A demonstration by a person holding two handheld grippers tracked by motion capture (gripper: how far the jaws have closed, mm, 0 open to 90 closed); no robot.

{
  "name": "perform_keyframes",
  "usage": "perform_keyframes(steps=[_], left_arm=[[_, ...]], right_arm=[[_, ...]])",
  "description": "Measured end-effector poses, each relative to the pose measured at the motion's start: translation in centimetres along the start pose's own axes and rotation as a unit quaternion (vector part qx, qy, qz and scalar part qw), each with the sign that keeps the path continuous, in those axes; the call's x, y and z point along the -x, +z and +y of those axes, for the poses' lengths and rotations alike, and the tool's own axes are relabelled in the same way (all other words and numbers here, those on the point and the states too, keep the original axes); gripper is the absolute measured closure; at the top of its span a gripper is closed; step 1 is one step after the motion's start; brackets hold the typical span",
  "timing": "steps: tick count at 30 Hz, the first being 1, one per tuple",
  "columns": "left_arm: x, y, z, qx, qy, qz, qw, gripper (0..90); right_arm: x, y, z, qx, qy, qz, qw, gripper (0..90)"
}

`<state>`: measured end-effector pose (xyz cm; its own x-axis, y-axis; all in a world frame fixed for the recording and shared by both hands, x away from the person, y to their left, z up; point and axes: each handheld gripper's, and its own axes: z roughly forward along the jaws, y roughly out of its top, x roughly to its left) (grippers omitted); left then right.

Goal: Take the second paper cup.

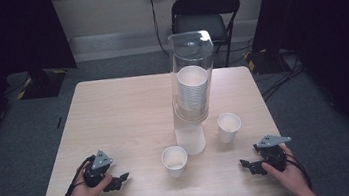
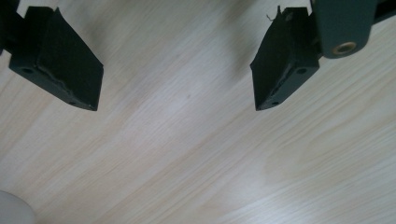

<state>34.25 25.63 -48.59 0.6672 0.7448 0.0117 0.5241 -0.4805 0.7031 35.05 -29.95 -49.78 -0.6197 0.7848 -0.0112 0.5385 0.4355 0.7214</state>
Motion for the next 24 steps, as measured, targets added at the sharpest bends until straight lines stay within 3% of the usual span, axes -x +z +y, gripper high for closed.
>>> perform_keyframes(steps=[8, 11, 18, 24], left_arm=[[-1.4, -0.6, -1.3, 0.002, -0.024, 0.009, 0.9997, 16.4], [-1.6, -0.4, -1.9, -0.006, -0.024, 0.008, 0.9997, 16.2], [-1.5, 0.0, -2.2, 0.023, -0.021, 0.013, 0.9994, 13.9], [-1.4, 0.2, -2.2, 0.022, -0.023, 0.012, 0.9994, 11.4]], right_arm=[[0.2, 0.0, -0.3, 0.011, -0.004, 0.007, 0.9999, 14.0], [0.2, 0.0, -0.3, 0.011, -0.005, 0.007, 0.9999, 13.9], [0.2, 0.0, -0.3, 0.010, -0.005, 0.007, 0.9999, 13.9], [0.2, 0.0, -0.3, 0.010, -0.007, 0.007, 0.9999, 13.9]])
